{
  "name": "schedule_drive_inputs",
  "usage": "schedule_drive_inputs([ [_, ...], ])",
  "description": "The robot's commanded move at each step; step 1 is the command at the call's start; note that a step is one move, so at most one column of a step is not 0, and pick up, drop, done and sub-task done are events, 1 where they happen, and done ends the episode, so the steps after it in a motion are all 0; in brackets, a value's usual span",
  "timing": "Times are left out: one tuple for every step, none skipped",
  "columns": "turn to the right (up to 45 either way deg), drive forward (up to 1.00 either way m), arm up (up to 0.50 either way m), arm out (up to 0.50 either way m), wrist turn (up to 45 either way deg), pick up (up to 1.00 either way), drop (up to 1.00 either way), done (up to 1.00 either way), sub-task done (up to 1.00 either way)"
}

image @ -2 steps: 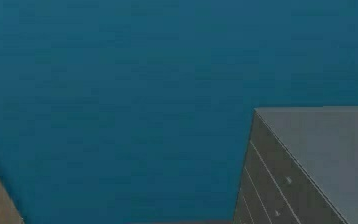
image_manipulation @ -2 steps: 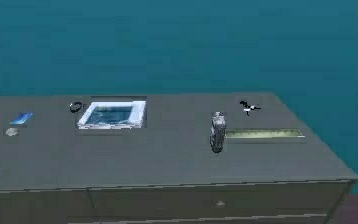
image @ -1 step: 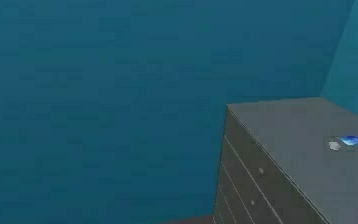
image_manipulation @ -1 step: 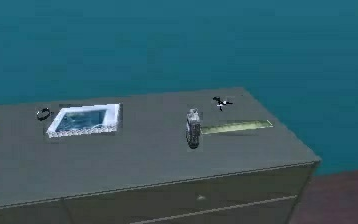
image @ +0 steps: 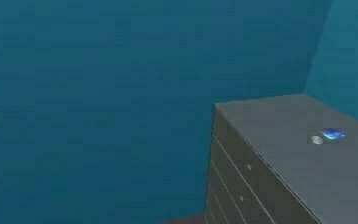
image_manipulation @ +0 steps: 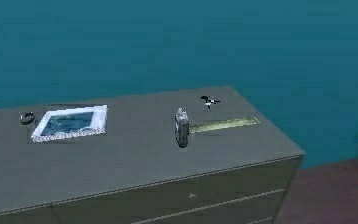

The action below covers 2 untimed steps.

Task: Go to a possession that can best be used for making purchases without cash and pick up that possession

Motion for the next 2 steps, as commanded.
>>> schedule_drive_inputs([
  [0.0, 0.35, 0.00, 0.00, 0.0, 0.00, 0.00, 0.00, 0.00],
  [-27.0, 0.00, 0.00, 0.00, 0.0, 0.00, 0.00, 0.00, 0.00],
])
